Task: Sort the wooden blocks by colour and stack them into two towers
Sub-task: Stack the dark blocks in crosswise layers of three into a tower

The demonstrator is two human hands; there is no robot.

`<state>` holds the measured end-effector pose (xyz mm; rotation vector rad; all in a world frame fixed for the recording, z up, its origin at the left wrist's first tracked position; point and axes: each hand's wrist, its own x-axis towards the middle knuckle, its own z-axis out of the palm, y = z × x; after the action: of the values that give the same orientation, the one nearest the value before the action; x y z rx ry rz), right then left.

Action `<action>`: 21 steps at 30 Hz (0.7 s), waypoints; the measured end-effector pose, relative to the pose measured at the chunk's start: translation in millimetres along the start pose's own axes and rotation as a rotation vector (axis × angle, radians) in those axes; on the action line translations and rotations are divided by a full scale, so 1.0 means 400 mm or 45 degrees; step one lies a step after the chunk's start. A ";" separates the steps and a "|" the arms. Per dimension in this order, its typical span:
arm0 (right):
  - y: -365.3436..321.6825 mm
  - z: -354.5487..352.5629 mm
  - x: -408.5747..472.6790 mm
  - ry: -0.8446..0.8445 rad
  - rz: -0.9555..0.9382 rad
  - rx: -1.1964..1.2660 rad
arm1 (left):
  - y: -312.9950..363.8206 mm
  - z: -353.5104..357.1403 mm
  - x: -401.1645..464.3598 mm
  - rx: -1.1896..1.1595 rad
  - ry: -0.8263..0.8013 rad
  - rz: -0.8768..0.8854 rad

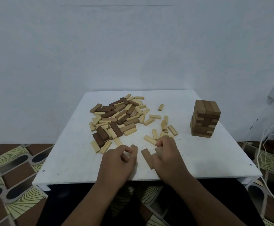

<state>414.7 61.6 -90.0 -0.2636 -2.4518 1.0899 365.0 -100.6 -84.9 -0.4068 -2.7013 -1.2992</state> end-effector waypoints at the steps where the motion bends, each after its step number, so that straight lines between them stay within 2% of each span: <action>1: 0.000 -0.003 0.001 0.010 0.004 0.025 | 0.000 -0.002 0.001 0.027 0.010 0.004; 7: 0.048 0.000 0.007 0.061 -0.111 -0.092 | -0.015 -0.007 0.006 0.142 -0.081 0.065; 11: 0.061 -0.007 0.016 -0.016 -0.237 -0.137 | -0.037 -0.005 0.018 0.157 -0.109 0.125; 16: 0.063 -0.039 0.025 -0.167 -0.189 -0.181 | -0.051 -0.007 0.023 0.094 -0.181 0.195; 18: 0.053 -0.063 0.033 -0.297 -0.168 -0.149 | -0.042 -0.014 0.019 0.061 -0.185 0.259; 21: 0.048 -0.086 0.046 -0.609 -0.102 -0.185 | -0.039 -0.015 0.019 0.098 -0.208 0.315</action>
<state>414.2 103.5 -78.0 0.0634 -2.9389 1.0333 353.3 -113.2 -91.3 -0.8414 -2.7090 -1.1366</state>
